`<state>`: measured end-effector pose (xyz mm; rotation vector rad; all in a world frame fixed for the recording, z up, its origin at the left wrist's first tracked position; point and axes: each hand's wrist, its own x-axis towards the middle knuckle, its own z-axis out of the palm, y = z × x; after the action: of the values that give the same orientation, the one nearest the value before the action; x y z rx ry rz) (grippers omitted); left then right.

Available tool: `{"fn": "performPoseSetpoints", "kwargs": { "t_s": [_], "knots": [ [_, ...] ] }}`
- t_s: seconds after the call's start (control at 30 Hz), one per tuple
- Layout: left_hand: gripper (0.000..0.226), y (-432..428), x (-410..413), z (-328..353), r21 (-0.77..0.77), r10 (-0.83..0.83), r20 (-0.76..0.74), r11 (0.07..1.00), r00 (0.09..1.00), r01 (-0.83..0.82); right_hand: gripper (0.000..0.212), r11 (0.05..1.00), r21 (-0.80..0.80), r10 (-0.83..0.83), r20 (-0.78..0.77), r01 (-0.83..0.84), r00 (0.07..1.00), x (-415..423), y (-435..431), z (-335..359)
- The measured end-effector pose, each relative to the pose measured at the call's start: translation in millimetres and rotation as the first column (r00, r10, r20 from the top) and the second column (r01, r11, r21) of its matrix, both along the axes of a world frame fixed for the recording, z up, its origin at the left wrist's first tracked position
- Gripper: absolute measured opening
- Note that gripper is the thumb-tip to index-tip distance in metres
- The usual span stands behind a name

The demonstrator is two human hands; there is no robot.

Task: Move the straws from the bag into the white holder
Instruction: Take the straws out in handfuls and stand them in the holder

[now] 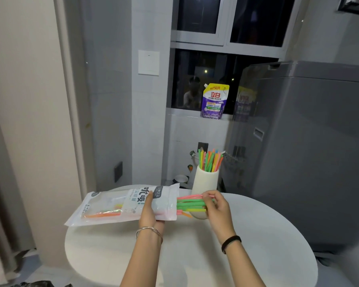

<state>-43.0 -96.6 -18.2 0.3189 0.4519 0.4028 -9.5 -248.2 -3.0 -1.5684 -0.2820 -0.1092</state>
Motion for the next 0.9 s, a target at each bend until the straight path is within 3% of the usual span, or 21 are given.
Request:
{"fn": "performPoseSetpoints", "kwargs": {
  "t_s": [0.17,0.27,0.33,0.53,0.7,0.9],
  "knots": [
    [0.049,0,0,-3,0.003,-0.037,-0.014,0.999,0.999,0.037,0.014,0.966,0.246,-0.032,-0.211,0.085,0.977,6,-9,2],
    [0.05,-3,3,-7,0.009,-0.061,-0.027,0.998,0.998,0.061,0.01,0.972,0.233,0.107,-0.295,-0.038,0.949,0,-7,3],
    [0.05,-4,4,-7,0.017,-0.065,-0.032,0.998,0.997,0.065,0.01,0.979,0.197,0.112,-0.297,-0.054,0.948,-1,-6,5],
    [0.05,-4,5,-8,0.028,-0.057,-0.036,0.998,0.998,0.058,0.019,0.912,0.359,-0.086,-0.3,0.196,0.95,9,-17,9],
    [0.049,-15,6,-6,0.045,-0.072,-0.041,0.996,0.997,0.073,0.014,0.984,0.165,0.126,-0.334,-0.074,0.934,-1,-8,10],
    [0.049,-21,5,-4,0.038,-0.076,-0.043,0.996,0.996,0.078,0.024,0.93,0.268,-0.161,-0.317,0.251,0.935,6,-16,12]
  ]
}}
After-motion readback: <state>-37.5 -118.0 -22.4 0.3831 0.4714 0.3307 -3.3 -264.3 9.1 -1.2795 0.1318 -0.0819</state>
